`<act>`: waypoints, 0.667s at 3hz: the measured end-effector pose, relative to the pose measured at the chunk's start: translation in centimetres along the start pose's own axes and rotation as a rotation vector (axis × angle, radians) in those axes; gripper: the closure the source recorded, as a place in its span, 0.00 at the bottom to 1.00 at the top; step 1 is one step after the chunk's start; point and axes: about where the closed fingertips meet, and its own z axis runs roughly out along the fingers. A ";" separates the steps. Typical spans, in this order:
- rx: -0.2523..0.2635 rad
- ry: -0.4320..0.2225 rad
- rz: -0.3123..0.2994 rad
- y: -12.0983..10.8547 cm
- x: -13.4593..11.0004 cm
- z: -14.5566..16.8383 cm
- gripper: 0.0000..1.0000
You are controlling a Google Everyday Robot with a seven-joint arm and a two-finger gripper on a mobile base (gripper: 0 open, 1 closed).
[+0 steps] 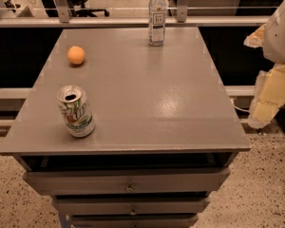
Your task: Pick orange
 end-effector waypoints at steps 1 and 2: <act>0.000 0.000 0.000 0.0 0.0 0.0 0.00; -0.011 -0.095 -0.006 -1.3 -2.9 2.0 0.00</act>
Offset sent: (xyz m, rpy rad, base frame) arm 0.0702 0.0778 -0.0298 0.2695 -0.0333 0.0949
